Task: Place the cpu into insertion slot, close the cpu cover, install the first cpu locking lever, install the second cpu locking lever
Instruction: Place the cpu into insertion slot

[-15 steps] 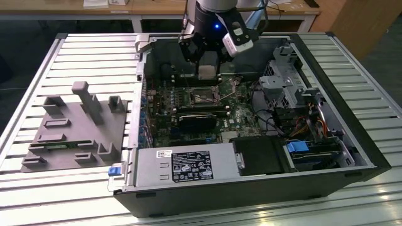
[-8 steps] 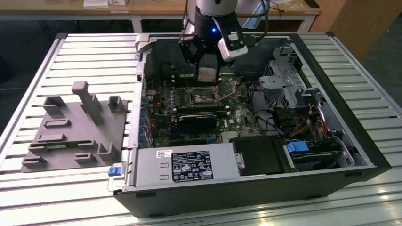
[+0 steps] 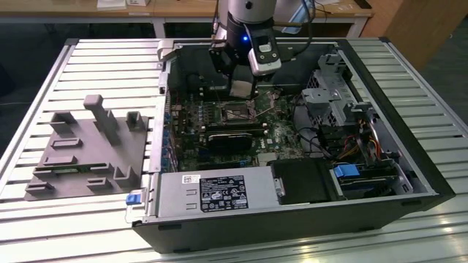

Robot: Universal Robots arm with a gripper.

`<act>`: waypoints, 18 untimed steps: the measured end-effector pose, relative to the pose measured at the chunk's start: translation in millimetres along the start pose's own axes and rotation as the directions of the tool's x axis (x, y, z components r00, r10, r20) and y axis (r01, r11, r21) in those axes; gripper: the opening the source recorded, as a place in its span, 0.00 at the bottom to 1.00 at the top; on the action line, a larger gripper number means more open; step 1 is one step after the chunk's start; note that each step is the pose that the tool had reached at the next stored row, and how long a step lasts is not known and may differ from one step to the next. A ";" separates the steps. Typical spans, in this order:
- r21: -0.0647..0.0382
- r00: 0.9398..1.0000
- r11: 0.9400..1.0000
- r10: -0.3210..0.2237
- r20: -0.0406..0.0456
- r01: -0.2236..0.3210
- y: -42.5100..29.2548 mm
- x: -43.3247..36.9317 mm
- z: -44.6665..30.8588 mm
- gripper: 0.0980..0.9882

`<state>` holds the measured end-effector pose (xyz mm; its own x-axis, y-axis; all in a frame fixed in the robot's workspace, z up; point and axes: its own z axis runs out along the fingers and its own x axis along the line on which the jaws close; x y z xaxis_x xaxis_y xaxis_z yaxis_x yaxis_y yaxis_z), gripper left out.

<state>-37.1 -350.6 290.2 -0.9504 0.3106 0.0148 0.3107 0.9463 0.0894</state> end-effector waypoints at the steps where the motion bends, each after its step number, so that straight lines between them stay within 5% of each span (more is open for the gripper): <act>1: 0.000 1.000 1.000 0.018 0.002 -0.018 -0.1 0.0 0.8 0.50; 9: -0.004 0.986 0.987 0.164 0.014 -0.164 -0.5 -0.1 5.8 0.50; 14: -0.007 0.968 0.968 0.251 0.022 -0.251 -0.7 -0.1 7.8 0.50; 18: -0.010 0.947 0.947 0.321 0.028 -0.321 -0.9 -0.1 9.6 0.50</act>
<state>-37.1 -350.6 280.6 -0.7996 0.6003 0.0148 0.5990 0.7957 0.0894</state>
